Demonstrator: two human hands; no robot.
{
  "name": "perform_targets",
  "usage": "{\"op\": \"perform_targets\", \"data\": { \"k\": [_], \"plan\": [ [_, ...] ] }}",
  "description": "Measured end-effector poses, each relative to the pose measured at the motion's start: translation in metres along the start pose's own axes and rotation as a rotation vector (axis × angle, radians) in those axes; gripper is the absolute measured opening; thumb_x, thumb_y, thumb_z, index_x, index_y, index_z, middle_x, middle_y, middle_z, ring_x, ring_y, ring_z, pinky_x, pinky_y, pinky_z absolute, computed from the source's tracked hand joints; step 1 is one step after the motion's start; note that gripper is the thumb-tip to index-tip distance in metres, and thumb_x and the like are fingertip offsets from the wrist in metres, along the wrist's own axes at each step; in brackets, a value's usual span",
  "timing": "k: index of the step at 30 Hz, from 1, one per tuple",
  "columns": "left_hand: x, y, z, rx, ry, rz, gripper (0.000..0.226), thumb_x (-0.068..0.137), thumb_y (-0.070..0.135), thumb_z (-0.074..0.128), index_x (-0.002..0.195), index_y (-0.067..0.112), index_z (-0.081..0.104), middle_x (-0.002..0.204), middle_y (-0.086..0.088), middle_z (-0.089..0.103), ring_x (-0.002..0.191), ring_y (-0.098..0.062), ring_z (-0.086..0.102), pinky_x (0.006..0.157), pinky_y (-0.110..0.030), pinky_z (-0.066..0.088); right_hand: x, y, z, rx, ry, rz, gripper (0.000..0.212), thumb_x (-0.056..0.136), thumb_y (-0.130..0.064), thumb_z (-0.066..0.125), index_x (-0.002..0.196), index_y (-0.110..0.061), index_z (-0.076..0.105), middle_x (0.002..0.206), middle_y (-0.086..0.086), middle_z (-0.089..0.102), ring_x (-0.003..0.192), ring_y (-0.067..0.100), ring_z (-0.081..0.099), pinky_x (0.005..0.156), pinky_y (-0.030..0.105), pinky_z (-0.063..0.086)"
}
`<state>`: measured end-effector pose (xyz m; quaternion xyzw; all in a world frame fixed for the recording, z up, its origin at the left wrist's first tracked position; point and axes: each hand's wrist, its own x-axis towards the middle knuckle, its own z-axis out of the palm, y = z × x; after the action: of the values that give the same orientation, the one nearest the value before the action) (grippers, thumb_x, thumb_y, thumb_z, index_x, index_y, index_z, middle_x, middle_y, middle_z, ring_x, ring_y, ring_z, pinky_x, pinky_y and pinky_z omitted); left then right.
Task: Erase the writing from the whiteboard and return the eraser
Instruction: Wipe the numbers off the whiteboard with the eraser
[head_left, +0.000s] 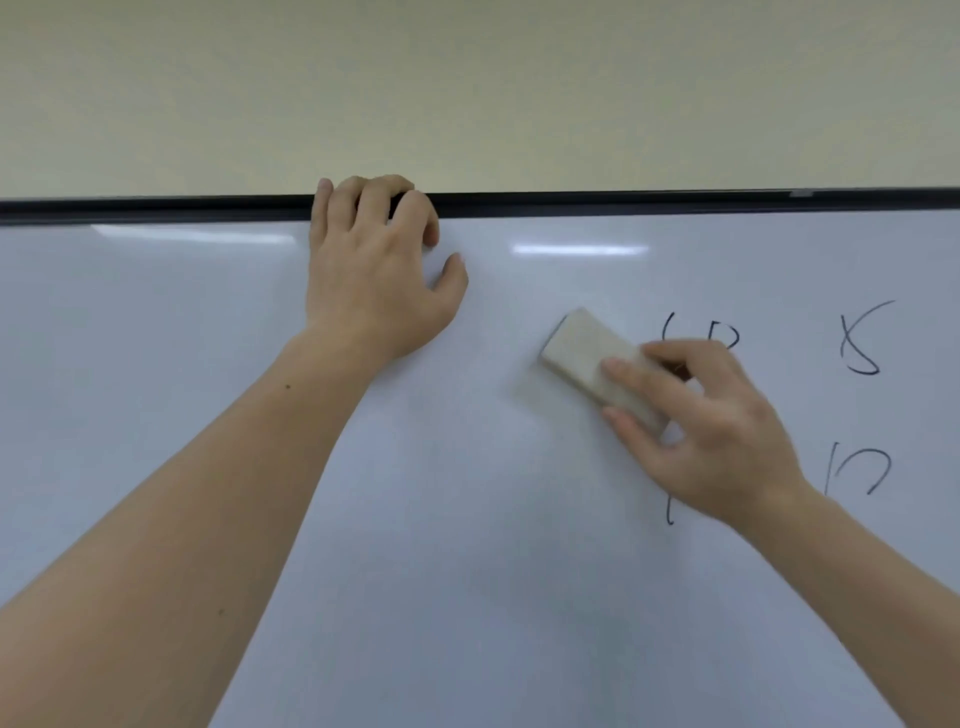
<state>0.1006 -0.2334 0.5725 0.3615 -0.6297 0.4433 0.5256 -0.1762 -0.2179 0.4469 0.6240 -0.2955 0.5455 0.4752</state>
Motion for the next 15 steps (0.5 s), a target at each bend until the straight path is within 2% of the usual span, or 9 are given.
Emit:
{"op": "perform_targets", "data": {
  "k": [2,5,7,9,11,13,15],
  "plan": [
    [0.004,0.013,0.004,-0.031,-0.016,0.026,0.034,0.084,0.044,0.055,0.099,0.014,0.058,0.126,-0.006,0.057,0.127,-0.031,0.048,0.123,-0.052,0.014,0.015,0.015,-0.004,-0.018,0.045,0.130,0.032,0.085,-0.025,0.078,0.115,-0.017,0.074,0.108,0.015,0.062,0.093,0.034,0.061,0.065,0.044,0.058],
    [0.014,0.040,0.010,-0.093,-0.039,0.064,0.033,0.085,0.044,0.056,0.101,0.015,0.057,0.130,-0.004,0.057,0.127,-0.029,0.049,0.123,-0.051,0.013,0.031,0.023,-0.007,0.023,0.097,0.314,0.036,0.085,-0.026,0.077,0.120,-0.021,0.071,0.110,0.008,0.060,0.102,0.030,0.059,0.073,0.042,0.056],
    [0.020,0.060,0.016,-0.127,-0.058,0.074,0.032,0.087,0.044,0.055,0.103,0.016,0.057,0.133,-0.002,0.056,0.129,-0.027,0.048,0.123,-0.050,0.012,0.033,0.017,-0.005,0.052,0.111,0.379,0.036,0.086,-0.030,0.076,0.121,-0.023,0.069,0.110,0.005,0.058,0.102,0.028,0.059,0.074,0.039,0.055],
    [0.023,0.079,0.023,-0.143,-0.073,0.091,0.030,0.087,0.043,0.056,0.103,0.017,0.056,0.133,0.000,0.055,0.130,-0.026,0.047,0.123,-0.050,0.011,0.024,0.005,-0.002,0.056,0.084,0.307,0.035,0.085,-0.030,0.075,0.119,-0.022,0.070,0.108,0.006,0.057,0.096,0.027,0.059,0.068,0.037,0.056],
    [0.022,0.091,0.029,-0.141,-0.064,0.083,0.030,0.086,0.043,0.057,0.102,0.018,0.057,0.133,-0.001,0.056,0.130,-0.027,0.046,0.124,-0.050,0.011,0.006,0.000,-0.004,0.072,-0.014,0.136,0.034,0.083,-0.029,0.075,0.115,-0.020,0.073,0.106,0.009,0.060,0.092,0.027,0.060,0.064,0.036,0.056],
    [0.022,0.095,0.033,-0.132,-0.041,0.060,0.029,0.086,0.042,0.058,0.100,0.018,0.058,0.133,-0.002,0.056,0.131,-0.028,0.045,0.124,-0.049,0.011,-0.013,0.008,-0.012,0.089,-0.111,-0.022,0.033,0.082,-0.027,0.076,0.114,-0.019,0.074,0.107,0.012,0.062,0.093,0.029,0.061,0.066,0.036,0.057],
    [0.020,0.096,0.036,-0.102,-0.037,0.058,0.029,0.084,0.043,0.058,0.097,0.018,0.057,0.135,-0.004,0.053,0.132,-0.029,0.043,0.124,-0.050,0.011,-0.024,0.026,-0.023,0.070,-0.139,-0.097,0.032,0.083,-0.026,0.077,0.114,-0.019,0.075,0.107,0.014,0.063,0.094,0.029,0.062,0.068,0.037,0.057]
  ]
}}
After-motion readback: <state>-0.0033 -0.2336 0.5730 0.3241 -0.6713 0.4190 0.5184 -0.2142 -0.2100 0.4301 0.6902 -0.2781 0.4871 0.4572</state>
